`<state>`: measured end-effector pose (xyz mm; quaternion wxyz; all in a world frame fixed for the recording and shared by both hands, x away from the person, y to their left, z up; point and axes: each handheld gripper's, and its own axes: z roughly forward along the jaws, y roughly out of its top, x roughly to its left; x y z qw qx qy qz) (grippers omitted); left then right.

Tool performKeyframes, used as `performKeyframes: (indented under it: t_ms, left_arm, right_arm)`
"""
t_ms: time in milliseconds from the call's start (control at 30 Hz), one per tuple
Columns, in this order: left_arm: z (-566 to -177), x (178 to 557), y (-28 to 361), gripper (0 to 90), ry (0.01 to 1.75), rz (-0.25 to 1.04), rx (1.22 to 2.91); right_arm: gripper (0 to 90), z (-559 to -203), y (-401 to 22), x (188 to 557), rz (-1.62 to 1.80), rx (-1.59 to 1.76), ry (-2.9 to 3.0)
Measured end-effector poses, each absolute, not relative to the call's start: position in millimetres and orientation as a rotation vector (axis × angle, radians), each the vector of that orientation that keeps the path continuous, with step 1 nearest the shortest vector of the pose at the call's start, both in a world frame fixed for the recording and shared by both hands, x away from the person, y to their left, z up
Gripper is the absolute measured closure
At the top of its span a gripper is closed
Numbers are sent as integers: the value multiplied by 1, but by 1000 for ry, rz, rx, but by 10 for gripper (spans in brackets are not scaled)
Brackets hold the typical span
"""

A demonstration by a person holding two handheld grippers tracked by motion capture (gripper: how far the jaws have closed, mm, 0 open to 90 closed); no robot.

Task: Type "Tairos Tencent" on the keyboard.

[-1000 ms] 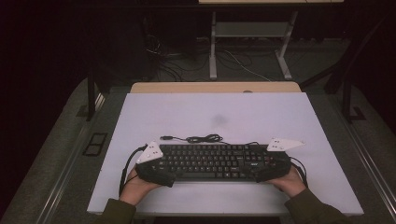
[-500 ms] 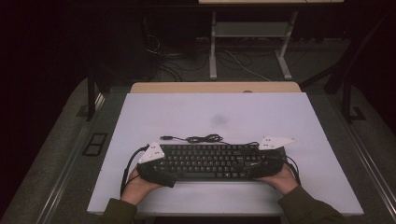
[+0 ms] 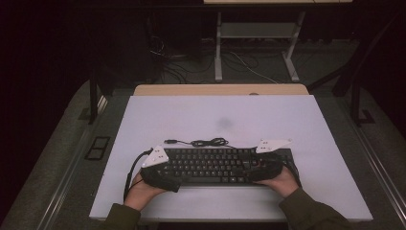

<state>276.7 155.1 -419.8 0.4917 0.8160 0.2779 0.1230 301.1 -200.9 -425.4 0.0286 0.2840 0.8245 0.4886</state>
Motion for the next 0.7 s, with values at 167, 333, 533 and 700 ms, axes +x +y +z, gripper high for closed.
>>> performKeyframes:
  t_ms: [167, 333, 533, 700]
  left_arm:
    - [-420, 276, 155, 19, 671, 303, 1985]
    - [-421, 275, 155, 19, 673, 297, 1985]
    - [-422, 275, 157, 19, 679, 294, 1983]
    - [-422, 275, 158, 19, 685, 292, 1983]
  right_arm:
    - [363, -427, -198, 301, 1495, 865, 2568]
    - [443, -429, -194, 299, 1472, 835, 2594]
    - [546, -429, -192, 299, 1428, 820, 2615]
    - [673, -431, -192, 301, 1370, 805, 2644]
